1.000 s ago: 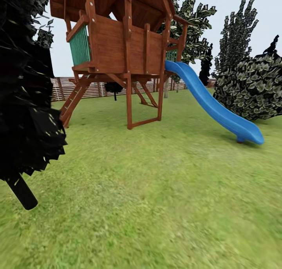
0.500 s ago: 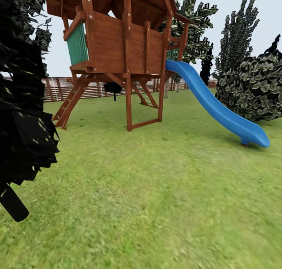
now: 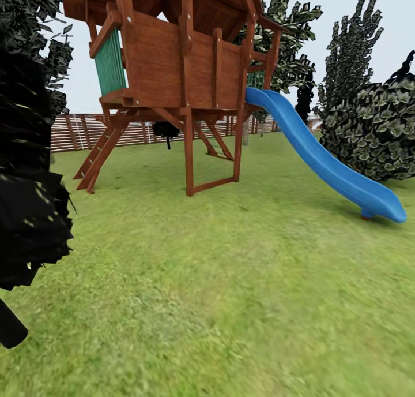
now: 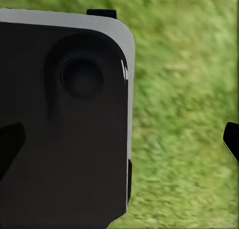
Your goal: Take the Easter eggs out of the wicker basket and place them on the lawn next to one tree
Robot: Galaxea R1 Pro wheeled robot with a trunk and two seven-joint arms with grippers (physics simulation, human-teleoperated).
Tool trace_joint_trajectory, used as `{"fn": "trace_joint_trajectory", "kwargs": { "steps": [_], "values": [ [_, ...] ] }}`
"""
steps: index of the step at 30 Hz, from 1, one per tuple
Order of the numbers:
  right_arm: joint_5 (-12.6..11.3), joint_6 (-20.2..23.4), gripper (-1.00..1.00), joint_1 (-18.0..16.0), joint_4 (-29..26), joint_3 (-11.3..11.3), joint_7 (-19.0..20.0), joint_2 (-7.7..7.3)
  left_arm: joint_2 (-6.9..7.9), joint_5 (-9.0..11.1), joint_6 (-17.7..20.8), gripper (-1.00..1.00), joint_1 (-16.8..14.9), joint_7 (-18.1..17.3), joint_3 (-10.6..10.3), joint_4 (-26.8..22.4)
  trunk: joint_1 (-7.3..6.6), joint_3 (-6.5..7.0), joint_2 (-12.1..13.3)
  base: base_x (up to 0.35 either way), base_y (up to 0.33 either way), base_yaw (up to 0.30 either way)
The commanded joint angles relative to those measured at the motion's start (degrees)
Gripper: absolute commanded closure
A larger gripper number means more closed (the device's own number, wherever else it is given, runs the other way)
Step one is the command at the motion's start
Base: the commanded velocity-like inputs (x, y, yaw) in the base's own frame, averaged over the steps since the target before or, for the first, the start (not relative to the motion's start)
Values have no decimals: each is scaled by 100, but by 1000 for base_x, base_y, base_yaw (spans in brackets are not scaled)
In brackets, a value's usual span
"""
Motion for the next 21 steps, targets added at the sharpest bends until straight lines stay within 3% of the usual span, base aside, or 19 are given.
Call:
{"fn": "trace_joint_trajectory", "kwargs": {
  "steps": [1,12,21],
  "values": [
    [5,1,-100,-3,3,2,0,-1,2,3,0,-100,-1,-9,2,-1,3,-4,-2,327,132,0],
    [5,17,-100,-3,5,2,0,-1,3,-13,0,-100,-1,-7,8,-1,3,-4,-2,290,194,0],
    [3,-4,-100,-3,5,2,14,-1,3,-13,0,-100,-1,-6,3,-1,3,-4,-2,311,28,-4]
  ]
}}
